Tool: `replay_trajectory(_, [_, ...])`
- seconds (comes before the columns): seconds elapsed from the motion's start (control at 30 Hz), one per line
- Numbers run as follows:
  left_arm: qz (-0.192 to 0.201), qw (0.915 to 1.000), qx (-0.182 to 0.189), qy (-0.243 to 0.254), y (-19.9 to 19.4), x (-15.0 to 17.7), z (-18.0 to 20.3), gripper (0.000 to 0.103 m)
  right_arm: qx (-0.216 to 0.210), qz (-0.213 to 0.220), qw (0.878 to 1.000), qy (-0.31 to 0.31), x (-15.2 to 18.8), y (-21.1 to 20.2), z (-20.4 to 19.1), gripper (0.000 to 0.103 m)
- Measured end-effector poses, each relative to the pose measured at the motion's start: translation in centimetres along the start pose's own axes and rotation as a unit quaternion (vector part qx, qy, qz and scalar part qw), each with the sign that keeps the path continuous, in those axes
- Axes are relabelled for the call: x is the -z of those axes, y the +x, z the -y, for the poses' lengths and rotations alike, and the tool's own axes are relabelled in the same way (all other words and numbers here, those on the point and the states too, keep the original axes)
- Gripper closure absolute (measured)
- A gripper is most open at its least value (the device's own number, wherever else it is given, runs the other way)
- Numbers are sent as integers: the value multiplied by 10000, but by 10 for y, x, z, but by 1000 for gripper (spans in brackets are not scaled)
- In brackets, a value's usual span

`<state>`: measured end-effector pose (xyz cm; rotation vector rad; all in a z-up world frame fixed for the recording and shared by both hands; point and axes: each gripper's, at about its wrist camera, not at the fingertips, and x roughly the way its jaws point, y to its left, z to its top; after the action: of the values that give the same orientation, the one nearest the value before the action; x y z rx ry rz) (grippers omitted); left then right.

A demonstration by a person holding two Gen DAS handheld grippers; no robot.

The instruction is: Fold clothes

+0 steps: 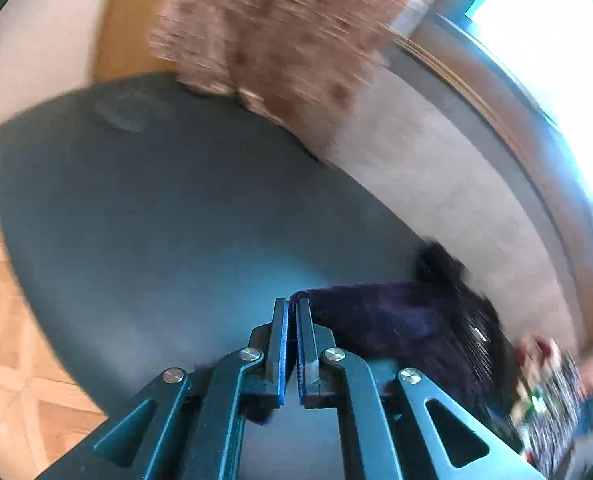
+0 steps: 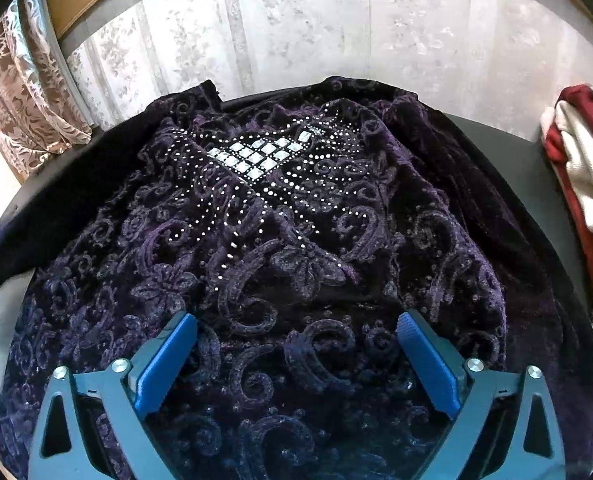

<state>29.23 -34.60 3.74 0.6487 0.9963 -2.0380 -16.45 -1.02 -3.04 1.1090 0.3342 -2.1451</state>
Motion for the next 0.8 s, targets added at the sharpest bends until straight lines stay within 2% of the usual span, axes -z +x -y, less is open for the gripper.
replay_trajectory(0.1, [184,9971,-603,-422,7,-39,-26,101,35,2,10000,-25,1,0,0,1])
replay_trajectory(0.17, [235,9921,-1106,-537,17,-69,-42,101,32,-11,10000,-27,1,1,0,0])
replay_trajectory(0.27, [-42,9848,-1629,-597,38,-104,-65,99,65,-24,10000,-62,0,2,-2,0])
replay_trajectory(0.3, [-133,9811,-1812,-672,47,-114,-70,94,75,-24,9999,-69,0,2,-2,0])
replay_trajectory(0.33, [-153,9797,-1850,-761,52,-122,-73,89,71,-21,10000,-66,0,2,-2,0])
replay_trajectory(0.37, [-163,9782,-1887,-855,57,-130,-74,89,70,-19,10000,-64,0,2,-2,0])
replay_trajectory(0.43, [-1,9754,-1921,-1086,55,-138,-68,82,95,-26,9999,-83,-1,3,-3,0])
replay_trajectory(0.47, [129,9778,-1789,-1086,50,-139,-61,82,92,-24,9999,-82,-1,3,-3,0])
replay_trajectory(0.53, [336,9909,-1143,-628,40,-128,-31,81,89,-21,9999,-78,-1,3,-3,0])
replay_trajectory(0.57, [203,9972,-712,-116,39,-111,-7,81,94,-25,9999,-83,-1,3,-3,0])
replay_trajectory(0.6, [63,9988,-291,392,38,-93,17,80,100,-29,9999,-87,-1,3,-4,0])
replay_trajectory(0.63, [-133,9962,23,861,39,-66,43,80,105,-33,9999,-92,-1,3,-4,0])
replay_trajectory(0.67, [-328,9901,332,1321,41,-40,69,80,110,-37,9999,-97,-1,3,-4,0])
replay_trajectory(0.7, [-519,9818,591,1730,43,-13,92,80,115,-41,9999,-102,-1,3,-4,0])
replay_trajectory(0.77, [-964,9561,1005,2579,48,55,140,80,112,-74,9999,-108,-2,3,-5,0])
replay_trajectory(0.8, [-1043,9498,1123,2729,46,76,154,80,97,-108,9998,-117,-3,2,-5,0])
